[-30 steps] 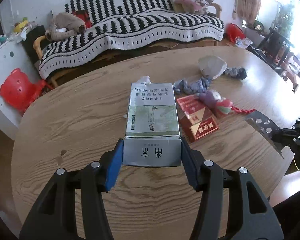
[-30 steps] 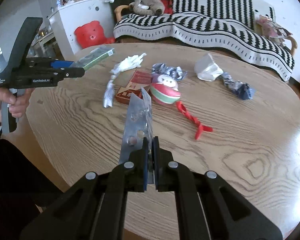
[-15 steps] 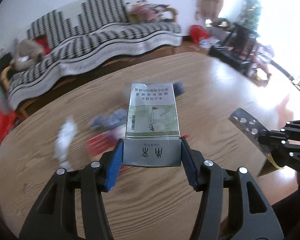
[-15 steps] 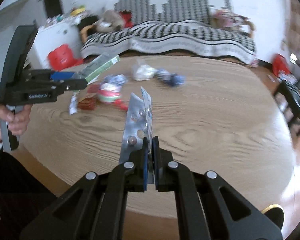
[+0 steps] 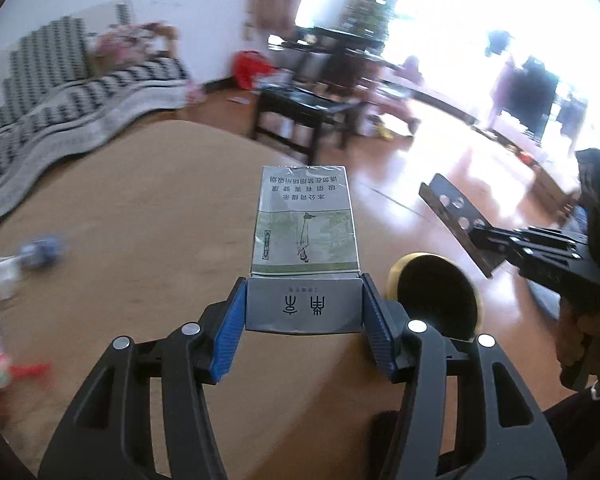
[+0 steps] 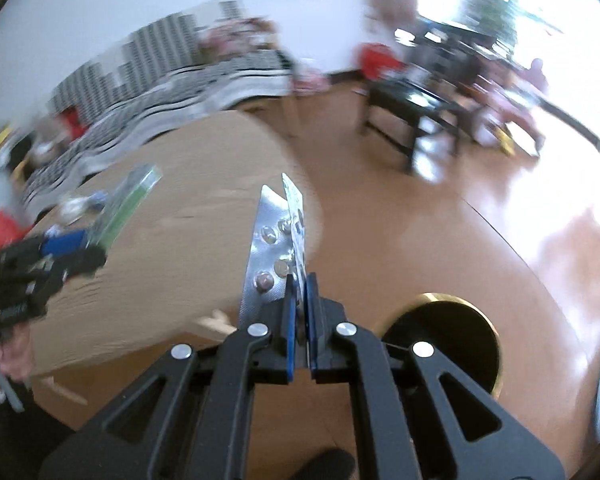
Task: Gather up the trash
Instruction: 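Carry both items to the black bin and open both tools to drop them, then return both tools toward the table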
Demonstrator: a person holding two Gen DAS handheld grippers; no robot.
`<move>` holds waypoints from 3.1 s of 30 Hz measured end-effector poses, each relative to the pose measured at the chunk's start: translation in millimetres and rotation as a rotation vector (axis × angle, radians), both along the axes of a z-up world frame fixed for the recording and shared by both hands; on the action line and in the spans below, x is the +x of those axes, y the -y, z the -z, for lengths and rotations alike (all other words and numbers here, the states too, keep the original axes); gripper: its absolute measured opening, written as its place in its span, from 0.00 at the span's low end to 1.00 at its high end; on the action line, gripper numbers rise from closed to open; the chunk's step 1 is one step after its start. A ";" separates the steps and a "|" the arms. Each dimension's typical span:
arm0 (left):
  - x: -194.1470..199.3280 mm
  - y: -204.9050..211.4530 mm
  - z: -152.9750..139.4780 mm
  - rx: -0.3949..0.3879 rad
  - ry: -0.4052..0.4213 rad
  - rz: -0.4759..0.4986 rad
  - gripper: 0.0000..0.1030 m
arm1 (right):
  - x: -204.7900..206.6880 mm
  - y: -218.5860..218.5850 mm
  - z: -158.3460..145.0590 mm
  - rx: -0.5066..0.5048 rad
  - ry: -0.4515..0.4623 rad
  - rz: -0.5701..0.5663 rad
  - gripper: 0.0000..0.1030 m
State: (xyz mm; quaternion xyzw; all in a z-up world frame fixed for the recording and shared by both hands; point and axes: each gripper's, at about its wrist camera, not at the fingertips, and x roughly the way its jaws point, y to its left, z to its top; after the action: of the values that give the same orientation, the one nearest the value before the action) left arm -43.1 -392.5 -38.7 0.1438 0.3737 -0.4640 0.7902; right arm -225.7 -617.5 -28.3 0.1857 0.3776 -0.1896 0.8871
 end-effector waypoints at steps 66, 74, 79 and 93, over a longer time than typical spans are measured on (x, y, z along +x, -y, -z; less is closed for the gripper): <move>43.8 -137.1 -17.7 -0.028 0.042 -0.279 0.92 | 121.4 -128.1 -33.2 0.023 0.024 -0.214 0.76; 82.5 -272.0 -30.9 -0.018 0.087 -0.521 0.92 | 203.9 -238.7 -38.8 0.037 0.027 -0.414 0.76; 112.5 -353.4 -31.9 -0.024 0.082 -0.685 0.92 | 243.6 -298.5 -32.8 0.048 0.021 -0.521 0.76; 189.9 -439.5 8.2 0.038 0.026 -0.855 0.92 | 327.8 -391.3 10.2 0.119 -0.023 -0.682 0.76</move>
State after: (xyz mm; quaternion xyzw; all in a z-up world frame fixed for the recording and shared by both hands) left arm 146.8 47.0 -46.9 -0.0039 0.3982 -0.0859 0.9132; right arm 102.1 -226.2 -38.5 0.0977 0.4385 0.1382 0.8827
